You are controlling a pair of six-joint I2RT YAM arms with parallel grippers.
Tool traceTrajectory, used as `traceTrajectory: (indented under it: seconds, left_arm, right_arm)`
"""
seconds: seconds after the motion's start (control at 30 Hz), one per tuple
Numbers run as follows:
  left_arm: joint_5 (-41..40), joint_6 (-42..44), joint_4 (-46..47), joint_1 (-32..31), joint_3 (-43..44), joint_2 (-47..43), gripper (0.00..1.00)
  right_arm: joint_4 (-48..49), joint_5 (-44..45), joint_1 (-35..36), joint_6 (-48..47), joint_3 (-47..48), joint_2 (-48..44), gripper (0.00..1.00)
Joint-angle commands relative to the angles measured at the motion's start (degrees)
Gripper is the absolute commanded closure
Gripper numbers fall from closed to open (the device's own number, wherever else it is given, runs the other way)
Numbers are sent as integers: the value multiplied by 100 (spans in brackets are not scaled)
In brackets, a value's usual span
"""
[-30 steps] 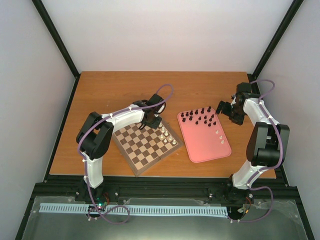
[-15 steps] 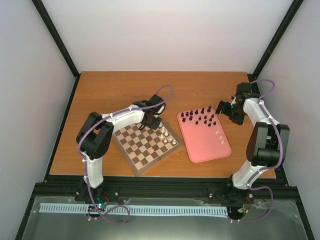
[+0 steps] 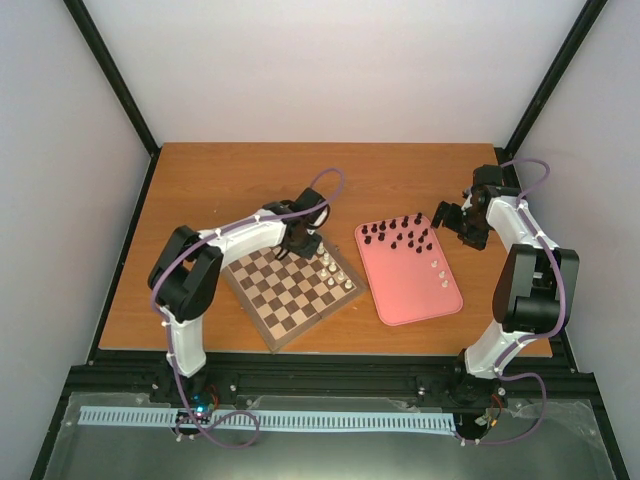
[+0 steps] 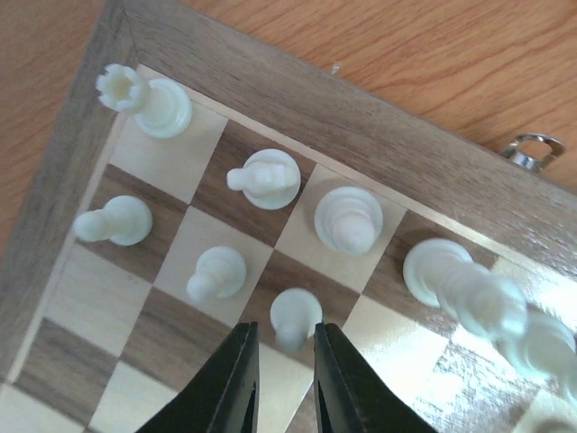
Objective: Set up the chess pieces on the board
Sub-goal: Place the chess piece on the chessboard.
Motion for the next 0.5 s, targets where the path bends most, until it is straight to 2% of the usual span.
traceTrajectory:
  seconds: [0.0, 0.3, 0.47]
  left_arm:
    - [-43, -9, -278, 69, 39, -591, 80]
    - [480, -218, -769, 63, -9, -1765, 71]
    - [886, -18, -712, -222, 252, -1841, 63]
  right_arm:
    - [111, -14, -38, -14, -29, 6, 0]
    - [93, 15, -44, 24, -5, 18, 0]
    - [-17, 112, -37, -39, -15, -91, 0]
